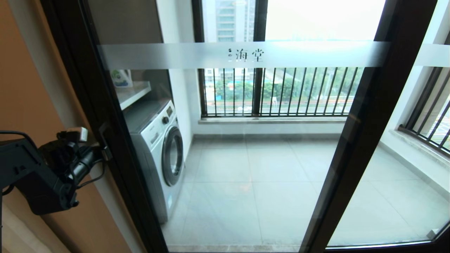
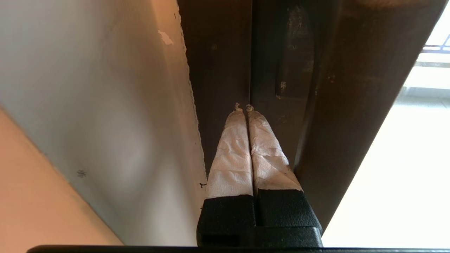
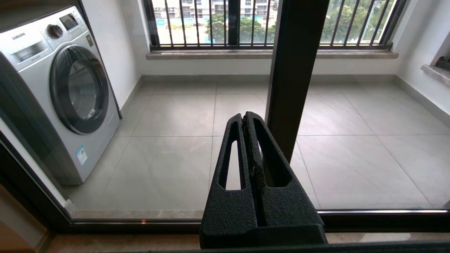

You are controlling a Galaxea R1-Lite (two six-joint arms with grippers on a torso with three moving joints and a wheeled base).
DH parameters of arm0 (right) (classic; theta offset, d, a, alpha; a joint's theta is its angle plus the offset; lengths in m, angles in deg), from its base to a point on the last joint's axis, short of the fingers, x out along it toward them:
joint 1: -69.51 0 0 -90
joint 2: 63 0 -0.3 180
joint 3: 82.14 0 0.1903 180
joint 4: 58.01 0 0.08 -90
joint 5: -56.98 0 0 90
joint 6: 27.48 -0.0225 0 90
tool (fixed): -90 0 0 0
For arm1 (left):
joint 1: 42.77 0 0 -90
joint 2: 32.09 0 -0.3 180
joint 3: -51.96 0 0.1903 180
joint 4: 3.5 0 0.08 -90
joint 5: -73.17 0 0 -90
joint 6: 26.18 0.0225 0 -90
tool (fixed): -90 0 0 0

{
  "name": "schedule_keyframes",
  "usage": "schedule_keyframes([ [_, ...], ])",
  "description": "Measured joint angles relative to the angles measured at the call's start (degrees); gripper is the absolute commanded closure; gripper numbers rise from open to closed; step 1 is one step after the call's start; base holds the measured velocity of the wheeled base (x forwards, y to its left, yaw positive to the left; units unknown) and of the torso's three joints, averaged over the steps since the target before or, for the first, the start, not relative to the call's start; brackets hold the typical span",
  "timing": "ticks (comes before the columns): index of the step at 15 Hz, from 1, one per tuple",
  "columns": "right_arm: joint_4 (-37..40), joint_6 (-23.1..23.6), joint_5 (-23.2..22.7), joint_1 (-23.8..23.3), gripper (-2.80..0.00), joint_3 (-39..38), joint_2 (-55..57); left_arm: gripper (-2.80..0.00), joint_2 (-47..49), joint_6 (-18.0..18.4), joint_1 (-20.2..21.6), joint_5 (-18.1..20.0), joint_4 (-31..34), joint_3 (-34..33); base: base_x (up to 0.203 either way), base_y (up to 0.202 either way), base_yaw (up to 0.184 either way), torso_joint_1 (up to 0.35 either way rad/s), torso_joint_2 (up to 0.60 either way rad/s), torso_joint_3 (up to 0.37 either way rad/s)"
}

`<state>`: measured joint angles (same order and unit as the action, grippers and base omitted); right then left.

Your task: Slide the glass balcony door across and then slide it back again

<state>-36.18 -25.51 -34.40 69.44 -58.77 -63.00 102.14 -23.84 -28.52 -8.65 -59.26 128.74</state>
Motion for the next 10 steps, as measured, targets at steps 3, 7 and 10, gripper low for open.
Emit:
schedule_keyframes([
  [3, -0.02, 0.00, 0.00, 0.00, 0.00, 0.00, 0.00, 0.00, 0.09, -0.06, -2.03, -1.36, 0.29, 0.17, 0.000, 0.000, 0.000, 0.000, 0.00, 0.000],
  [7, -0.03, 0.02, -0.04, -0.06, 0.00, 0.00, 0.00, 0.00, -0.08, -0.03, -5.50, -1.64, 1.84, 0.95, 0.000, 0.000, 0.000, 0.000, 0.00, 0.000],
  [10, -0.12, 0.02, -0.07, -0.02, 0.00, 0.00, 0.00, 0.00, -0.66, -0.06, -5.79, -2.51, 2.27, 1.85, 0.000, 0.000, 0.000, 0.000, 0.00, 0.000],
])
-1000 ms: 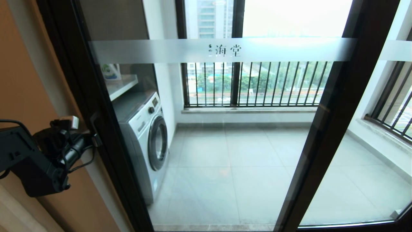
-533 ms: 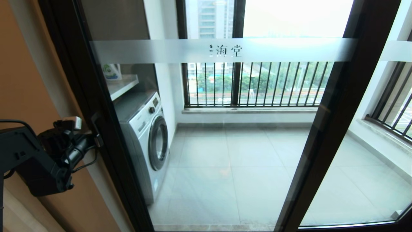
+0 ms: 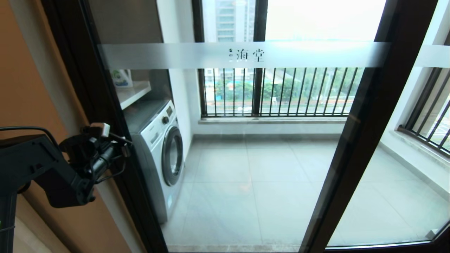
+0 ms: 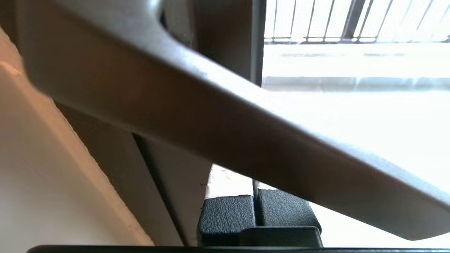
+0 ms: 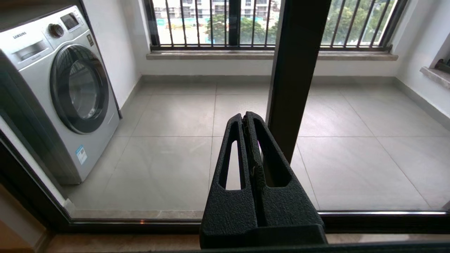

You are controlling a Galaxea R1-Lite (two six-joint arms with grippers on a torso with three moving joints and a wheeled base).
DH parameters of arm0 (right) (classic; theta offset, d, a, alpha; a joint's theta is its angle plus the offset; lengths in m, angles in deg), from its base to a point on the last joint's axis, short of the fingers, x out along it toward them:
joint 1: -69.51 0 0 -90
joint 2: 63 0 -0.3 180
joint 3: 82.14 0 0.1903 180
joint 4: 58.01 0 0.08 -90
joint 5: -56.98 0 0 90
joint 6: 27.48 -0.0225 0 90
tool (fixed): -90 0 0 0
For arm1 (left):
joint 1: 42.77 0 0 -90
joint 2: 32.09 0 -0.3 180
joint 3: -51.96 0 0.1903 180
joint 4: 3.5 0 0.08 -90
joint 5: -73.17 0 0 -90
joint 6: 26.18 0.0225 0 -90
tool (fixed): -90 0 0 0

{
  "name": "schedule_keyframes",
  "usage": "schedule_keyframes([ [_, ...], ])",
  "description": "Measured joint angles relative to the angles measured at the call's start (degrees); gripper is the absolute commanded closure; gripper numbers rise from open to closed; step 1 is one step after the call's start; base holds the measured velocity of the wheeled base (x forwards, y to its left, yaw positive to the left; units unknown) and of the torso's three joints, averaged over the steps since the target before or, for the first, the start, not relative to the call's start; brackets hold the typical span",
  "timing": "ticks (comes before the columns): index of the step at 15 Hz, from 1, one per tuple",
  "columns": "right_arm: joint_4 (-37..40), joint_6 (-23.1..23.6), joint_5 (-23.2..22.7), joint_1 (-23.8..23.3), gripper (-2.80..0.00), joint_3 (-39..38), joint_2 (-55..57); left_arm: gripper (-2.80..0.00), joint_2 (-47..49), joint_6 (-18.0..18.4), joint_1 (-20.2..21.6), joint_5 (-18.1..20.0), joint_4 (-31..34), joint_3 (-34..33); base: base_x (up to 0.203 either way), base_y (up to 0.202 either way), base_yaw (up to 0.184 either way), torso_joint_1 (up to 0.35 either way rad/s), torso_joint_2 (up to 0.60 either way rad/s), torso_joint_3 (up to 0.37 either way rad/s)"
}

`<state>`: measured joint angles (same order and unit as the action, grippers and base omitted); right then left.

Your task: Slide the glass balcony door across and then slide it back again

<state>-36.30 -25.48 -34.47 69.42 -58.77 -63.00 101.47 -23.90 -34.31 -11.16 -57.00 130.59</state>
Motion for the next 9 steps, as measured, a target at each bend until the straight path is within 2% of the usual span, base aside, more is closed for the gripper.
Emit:
schedule_keyframes([
  [9, 0.10, -0.02, 0.08, 0.02, 0.00, 0.00, 0.00, 0.00, -4.06, -0.24, -0.76, -0.94, 6.88, 4.50, 0.000, 0.000, 0.000, 0.000, 0.00, 0.000],
])
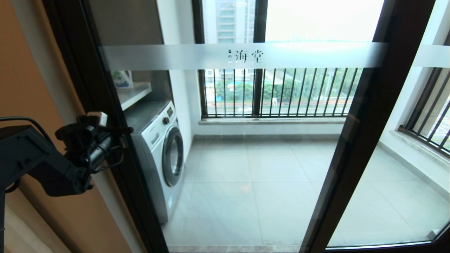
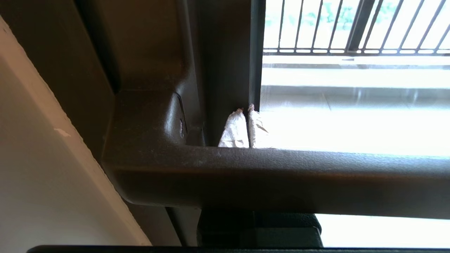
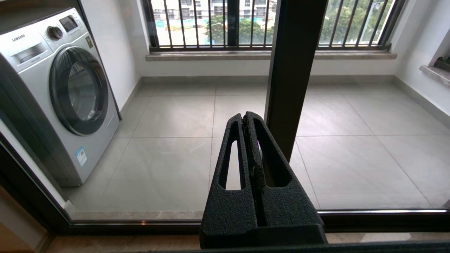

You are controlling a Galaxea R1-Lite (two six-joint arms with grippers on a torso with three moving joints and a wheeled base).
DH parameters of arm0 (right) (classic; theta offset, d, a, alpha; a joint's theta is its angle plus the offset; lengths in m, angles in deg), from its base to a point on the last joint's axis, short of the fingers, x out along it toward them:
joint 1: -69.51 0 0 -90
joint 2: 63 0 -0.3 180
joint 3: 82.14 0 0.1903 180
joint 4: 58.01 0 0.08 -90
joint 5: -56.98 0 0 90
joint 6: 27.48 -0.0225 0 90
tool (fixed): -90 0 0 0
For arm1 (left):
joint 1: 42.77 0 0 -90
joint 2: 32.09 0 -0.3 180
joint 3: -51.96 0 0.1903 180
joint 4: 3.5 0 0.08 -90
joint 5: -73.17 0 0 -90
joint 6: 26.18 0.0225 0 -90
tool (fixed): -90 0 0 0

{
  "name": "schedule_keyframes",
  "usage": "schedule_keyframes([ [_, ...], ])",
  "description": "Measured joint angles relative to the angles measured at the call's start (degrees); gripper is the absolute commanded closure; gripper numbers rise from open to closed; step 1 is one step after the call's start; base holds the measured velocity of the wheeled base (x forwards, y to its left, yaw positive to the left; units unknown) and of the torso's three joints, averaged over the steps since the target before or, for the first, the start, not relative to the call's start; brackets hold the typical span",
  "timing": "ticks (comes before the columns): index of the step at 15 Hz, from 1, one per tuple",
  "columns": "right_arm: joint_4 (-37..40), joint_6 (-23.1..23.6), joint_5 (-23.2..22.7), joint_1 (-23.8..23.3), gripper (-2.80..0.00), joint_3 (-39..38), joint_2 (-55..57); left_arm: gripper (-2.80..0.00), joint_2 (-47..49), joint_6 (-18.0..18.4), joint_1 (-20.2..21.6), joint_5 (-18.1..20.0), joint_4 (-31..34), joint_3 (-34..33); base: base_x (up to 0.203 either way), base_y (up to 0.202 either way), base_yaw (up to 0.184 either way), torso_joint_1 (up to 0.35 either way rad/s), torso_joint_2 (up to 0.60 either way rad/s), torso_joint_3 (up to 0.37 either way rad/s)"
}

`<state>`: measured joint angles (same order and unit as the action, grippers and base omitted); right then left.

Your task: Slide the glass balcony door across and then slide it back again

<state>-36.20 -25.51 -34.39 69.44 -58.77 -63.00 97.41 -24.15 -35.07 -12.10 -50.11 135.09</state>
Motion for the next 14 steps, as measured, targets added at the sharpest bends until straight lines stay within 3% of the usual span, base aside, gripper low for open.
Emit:
schedule_keyframes([
  [6, 0.00, 0.00, 0.01, -0.02, 0.00, 0.00, 0.00, 0.00, -2.26, -0.67, 0.04, -0.01, -0.77, -2.48, 0.000, 0.000, 0.000, 0.000, 0.00, 0.000],
  [9, 0.00, 0.01, -0.02, 0.00, 0.00, 0.00, 0.00, 0.00, -3.83, -1.08, 0.10, 4.30, -2.54, -11.36, 0.000, 0.000, 0.000, 0.000, 0.00, 0.000],
  [14, 0.01, 0.00, -0.01, 0.00, 0.00, 0.00, 0.00, 0.00, -6.35, -4.84, 0.04, 11.81, -15.91, -28.29, 0.000, 0.000, 0.000, 0.000, 0.00, 0.000],
])
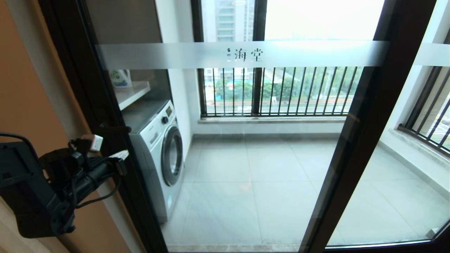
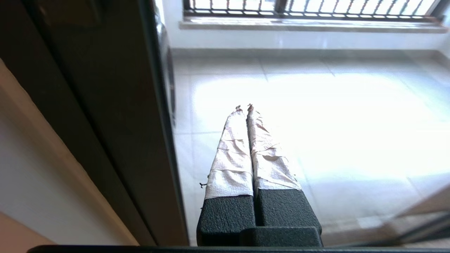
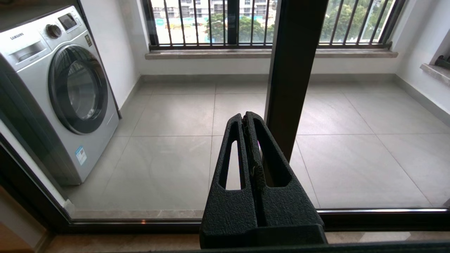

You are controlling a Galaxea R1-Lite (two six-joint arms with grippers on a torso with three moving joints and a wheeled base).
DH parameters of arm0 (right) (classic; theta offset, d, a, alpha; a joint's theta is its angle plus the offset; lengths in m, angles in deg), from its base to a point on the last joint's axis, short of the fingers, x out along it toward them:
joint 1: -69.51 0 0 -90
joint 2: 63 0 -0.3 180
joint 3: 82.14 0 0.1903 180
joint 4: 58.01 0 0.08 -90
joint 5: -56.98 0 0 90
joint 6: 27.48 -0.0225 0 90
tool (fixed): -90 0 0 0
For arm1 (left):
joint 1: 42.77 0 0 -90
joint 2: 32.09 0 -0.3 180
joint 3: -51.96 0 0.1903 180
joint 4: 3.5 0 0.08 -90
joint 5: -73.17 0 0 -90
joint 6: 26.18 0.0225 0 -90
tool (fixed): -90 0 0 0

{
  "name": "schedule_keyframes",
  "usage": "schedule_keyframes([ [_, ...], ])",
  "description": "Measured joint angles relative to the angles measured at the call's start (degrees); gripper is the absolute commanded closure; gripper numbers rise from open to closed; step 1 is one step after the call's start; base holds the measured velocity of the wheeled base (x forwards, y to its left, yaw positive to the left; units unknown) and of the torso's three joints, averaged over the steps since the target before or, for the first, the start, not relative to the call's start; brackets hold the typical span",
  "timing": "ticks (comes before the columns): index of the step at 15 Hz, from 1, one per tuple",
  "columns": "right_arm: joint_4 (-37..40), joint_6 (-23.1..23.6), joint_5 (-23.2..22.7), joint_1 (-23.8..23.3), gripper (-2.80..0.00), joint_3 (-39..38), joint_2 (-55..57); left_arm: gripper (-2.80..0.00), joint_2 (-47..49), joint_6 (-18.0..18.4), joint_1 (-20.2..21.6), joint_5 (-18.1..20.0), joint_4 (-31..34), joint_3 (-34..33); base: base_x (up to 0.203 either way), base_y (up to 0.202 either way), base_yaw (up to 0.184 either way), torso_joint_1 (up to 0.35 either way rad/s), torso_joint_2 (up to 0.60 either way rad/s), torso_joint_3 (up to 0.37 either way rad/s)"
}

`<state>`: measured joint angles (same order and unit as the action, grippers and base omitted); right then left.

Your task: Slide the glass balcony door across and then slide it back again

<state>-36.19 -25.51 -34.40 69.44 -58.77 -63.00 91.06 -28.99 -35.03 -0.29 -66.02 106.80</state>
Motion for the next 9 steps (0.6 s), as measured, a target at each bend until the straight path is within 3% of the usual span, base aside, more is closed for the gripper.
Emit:
schedule_keyframes([
  [2, -0.01, 0.00, 0.00, -0.04, 0.00, 0.00, 0.00, 0.00, -3.34, -3.71, 0.02, 2.62, -1.06, -5.43, 0.000, 0.000, 0.000, 0.000, 0.00, 0.000],
  [6, 0.00, 0.01, 0.00, 0.02, 0.00, 0.00, 0.00, 0.00, -14.14, -14.43, 0.06, 7.63, -1.29, -12.62, 0.000, 0.000, 0.000, 0.000, 0.00, 0.000],
  [9, -0.01, 0.02, 0.01, 0.00, 0.00, 0.00, 0.00, 0.00, -22.50, -16.68, 0.05, 8.25, -1.29, -16.44, 0.000, 0.000, 0.000, 0.000, 0.00, 0.000],
])
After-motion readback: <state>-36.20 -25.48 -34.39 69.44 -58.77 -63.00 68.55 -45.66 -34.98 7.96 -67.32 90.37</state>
